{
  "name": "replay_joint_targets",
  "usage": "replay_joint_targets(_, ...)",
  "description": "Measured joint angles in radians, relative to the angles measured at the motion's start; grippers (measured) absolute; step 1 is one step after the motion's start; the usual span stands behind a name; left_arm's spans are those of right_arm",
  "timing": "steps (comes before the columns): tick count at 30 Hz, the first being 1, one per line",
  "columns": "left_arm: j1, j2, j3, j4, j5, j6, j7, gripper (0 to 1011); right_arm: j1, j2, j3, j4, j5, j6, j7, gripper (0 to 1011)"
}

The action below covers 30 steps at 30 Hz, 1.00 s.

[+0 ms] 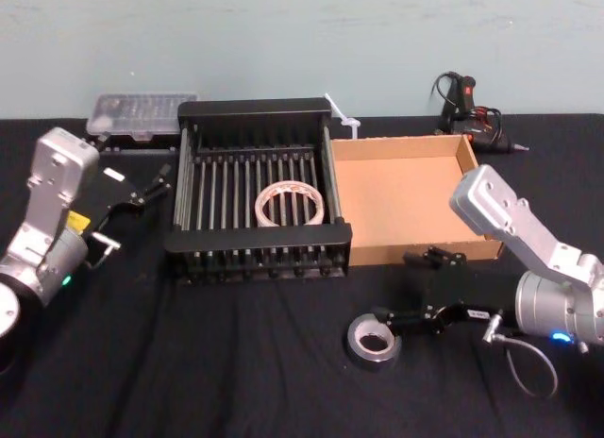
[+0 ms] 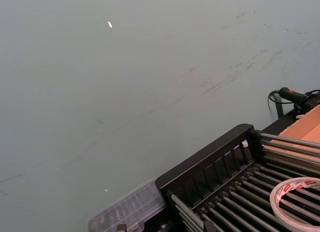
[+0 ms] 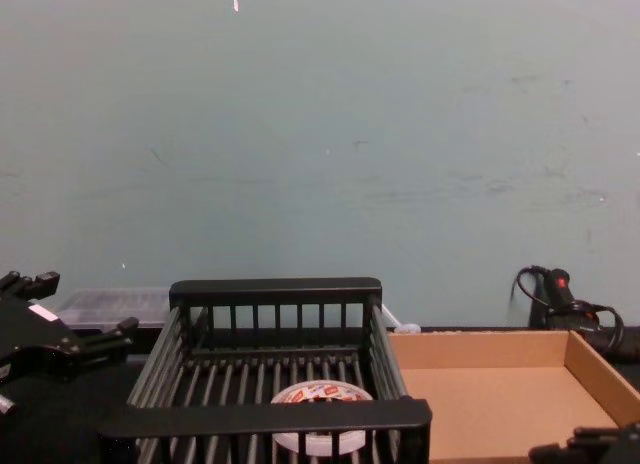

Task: Pick up the white tape and place it into the black box , Pick up the silver tape and place it into the brown box.

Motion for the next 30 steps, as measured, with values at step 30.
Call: replay_joint_targets(30,0.000,0.000,0.000,0.000,0.000,0.000,0.000,1001,0.037,-0.010,-0.065,0.062,0.022,0.041,0.012,1002)
